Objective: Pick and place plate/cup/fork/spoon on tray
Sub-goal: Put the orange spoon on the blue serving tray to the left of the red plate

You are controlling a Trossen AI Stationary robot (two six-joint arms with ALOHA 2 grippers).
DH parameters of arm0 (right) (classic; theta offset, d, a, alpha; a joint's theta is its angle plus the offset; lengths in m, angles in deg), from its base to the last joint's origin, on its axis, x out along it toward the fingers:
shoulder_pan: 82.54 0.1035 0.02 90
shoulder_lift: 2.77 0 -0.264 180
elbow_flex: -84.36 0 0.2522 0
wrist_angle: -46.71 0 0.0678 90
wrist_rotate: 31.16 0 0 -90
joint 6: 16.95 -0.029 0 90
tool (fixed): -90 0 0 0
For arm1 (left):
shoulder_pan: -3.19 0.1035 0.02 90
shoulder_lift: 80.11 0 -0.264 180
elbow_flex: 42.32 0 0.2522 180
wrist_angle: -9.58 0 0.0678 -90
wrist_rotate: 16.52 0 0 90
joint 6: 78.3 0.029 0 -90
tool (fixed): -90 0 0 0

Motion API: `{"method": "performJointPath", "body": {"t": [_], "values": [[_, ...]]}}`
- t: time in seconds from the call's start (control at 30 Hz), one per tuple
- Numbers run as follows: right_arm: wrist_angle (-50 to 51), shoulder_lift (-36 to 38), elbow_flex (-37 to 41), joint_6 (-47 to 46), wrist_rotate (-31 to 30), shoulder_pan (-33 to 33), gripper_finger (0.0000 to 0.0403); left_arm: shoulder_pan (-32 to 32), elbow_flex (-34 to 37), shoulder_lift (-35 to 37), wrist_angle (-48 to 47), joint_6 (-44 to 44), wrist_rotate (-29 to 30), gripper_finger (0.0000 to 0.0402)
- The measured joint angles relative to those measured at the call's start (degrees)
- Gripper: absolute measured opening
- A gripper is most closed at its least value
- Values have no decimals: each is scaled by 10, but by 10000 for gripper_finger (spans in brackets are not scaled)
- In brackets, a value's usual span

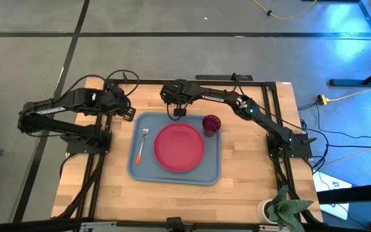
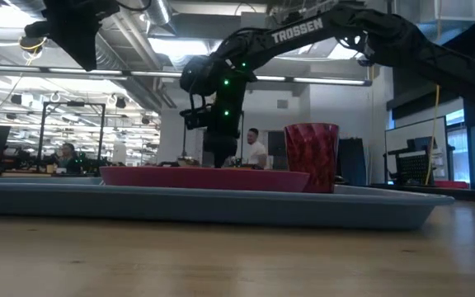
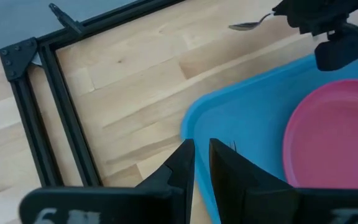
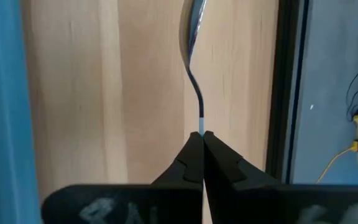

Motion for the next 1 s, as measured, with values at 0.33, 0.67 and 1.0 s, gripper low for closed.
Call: {"method": "performJointPath", "body": {"t": [0.33, 0.67, 1.0], "values": [[-8, 4, 0, 27, -2, 11, 0, 0, 0, 0, 2, 48, 39, 41], [-5, 4, 0, 66, -41, 35, 0, 1, 0, -5, 35, 180, 39, 41], [11, 9, -10, 92, -65, 45, 0, 4, 0, -39, 75, 466, 35, 11]]}}
